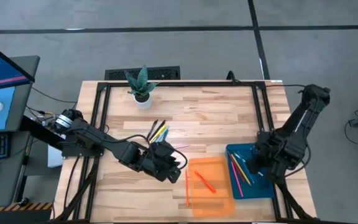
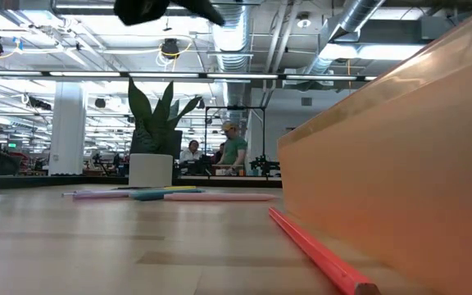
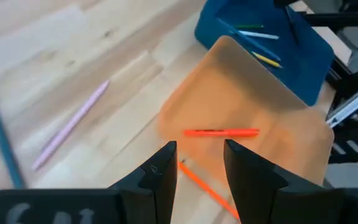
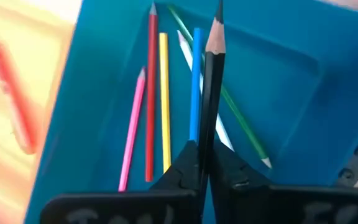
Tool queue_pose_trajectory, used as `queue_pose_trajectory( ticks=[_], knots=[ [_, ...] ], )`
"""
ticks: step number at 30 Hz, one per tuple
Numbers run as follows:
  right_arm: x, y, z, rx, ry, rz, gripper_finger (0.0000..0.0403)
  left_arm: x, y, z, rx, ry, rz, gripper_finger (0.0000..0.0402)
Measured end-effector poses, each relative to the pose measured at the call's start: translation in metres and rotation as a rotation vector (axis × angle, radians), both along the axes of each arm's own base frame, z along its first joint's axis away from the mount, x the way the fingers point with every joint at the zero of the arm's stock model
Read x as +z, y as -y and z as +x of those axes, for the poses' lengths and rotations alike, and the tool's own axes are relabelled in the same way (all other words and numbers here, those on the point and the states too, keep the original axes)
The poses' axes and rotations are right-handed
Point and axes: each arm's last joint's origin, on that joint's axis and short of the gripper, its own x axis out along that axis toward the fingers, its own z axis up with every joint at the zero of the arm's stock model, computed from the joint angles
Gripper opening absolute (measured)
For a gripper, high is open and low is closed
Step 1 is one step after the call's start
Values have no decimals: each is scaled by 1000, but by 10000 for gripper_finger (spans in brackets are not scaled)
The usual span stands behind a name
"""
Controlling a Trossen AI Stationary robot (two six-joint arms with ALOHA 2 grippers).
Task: Sort pens & pencils
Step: Put the black pencil into the blue bin, then put the orange pencil into the blue bin
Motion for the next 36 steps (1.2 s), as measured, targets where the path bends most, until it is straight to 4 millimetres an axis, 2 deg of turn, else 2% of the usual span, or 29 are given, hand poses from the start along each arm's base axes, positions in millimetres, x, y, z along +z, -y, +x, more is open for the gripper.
queue_pose_trajectory(
  ticks=[5,12,16,24,27,30,33,36],
  knots=[
    [-10,-8,11,-30,-41,6,35,-18,2,4,34,-56,-40,121],
    [-12,-7,20,-44,-65,15,59,-49,11,16,12,-143,-77,121],
    [-12,-5,22,-11,-76,28,110,-65,15,22,35,-181,-140,123],
    [-12,-4,23,-24,-81,22,256,-90,26,35,39,-197,-261,147],
    [-12,-4,23,-24,-81,22,283,-94,30,43,21,-152,-279,158],
    [-12,-4,23,-20,-80,20,290,-93,33,51,8,-69,-301,162],
    [-10,-3,23,14,-76,19,290,-92,36,53,9,-40,-317,140],
    [-9,-2,22,26,-73,21,290,-100,36,53,42,-70,-329,80]
  ],
)
